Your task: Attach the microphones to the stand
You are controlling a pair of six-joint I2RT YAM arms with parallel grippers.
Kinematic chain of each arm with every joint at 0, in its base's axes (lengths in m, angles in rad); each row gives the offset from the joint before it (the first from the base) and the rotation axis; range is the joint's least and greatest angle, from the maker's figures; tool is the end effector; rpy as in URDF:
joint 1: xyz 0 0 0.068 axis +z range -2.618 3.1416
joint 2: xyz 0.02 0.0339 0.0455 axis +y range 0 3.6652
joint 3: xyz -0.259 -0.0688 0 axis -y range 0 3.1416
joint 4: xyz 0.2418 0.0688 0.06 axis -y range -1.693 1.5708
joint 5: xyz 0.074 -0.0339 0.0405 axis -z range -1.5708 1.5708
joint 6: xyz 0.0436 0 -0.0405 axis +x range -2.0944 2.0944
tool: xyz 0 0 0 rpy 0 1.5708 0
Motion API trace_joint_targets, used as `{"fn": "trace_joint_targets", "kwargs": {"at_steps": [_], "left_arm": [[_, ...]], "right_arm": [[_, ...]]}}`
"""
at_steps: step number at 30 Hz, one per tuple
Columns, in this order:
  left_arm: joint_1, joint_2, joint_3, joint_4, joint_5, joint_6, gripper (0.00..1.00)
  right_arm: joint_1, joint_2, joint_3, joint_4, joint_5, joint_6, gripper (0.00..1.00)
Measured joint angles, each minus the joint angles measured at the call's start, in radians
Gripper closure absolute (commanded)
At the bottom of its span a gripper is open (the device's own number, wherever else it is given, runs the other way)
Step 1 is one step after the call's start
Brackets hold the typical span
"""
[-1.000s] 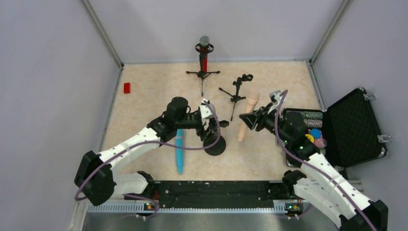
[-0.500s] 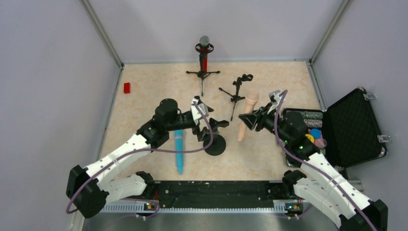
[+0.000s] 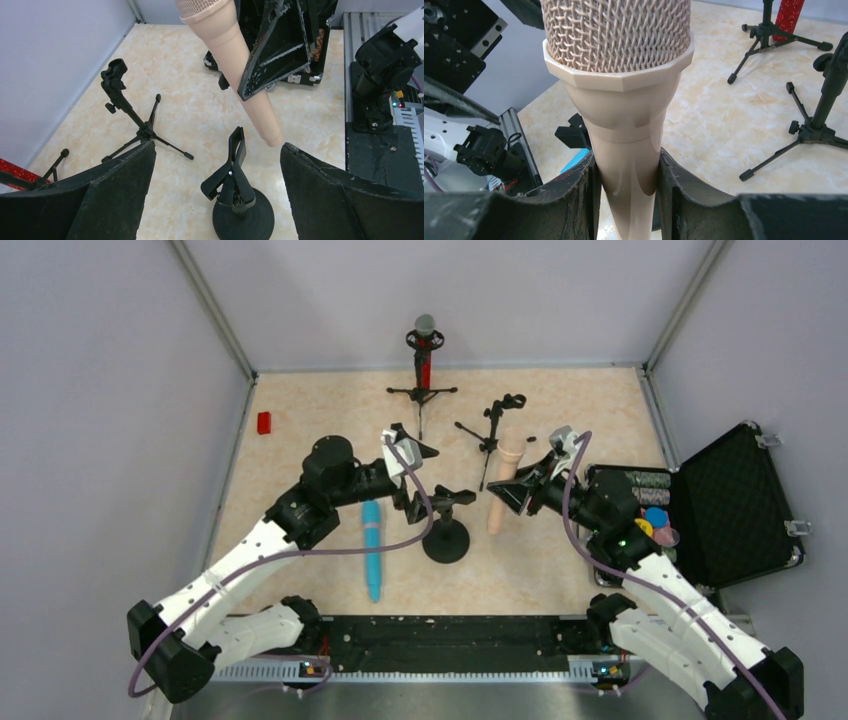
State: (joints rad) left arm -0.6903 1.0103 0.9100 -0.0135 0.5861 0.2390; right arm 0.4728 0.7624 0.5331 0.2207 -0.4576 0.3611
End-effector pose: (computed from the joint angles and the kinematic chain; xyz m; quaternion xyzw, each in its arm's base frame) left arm 0.1686 -0.1705 0.3558 0.4920 0.5524 -0.3527 0.5730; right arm 0.1648 0.1059 0.2949 -0.1980 0.6816 0.4250 0.5617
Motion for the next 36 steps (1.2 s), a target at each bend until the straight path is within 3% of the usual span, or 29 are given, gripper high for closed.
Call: {"fn": "trace_joint_targets", "kwargs": {"at_steps": [14,25,36], "left_arm": [[0.0,0.134,0.069,-0.111,0.011,-0.049,0.01],[0.0,0.122,-0.058,-0.058,-0.016,0.051,0.01],[0.002,0.13,-0.063,-0.011,0.023,0.154,0.01]], "right_arm": [[0.0,-0.001,0.002,0.026,-0.029,-0.056,1.0],[0.0,-0.003,0.005,0.085,-0.079,-0.097,1.0],[0.0,0.019,0.005,0.207,-0.158,-0.126,1.0]]}}
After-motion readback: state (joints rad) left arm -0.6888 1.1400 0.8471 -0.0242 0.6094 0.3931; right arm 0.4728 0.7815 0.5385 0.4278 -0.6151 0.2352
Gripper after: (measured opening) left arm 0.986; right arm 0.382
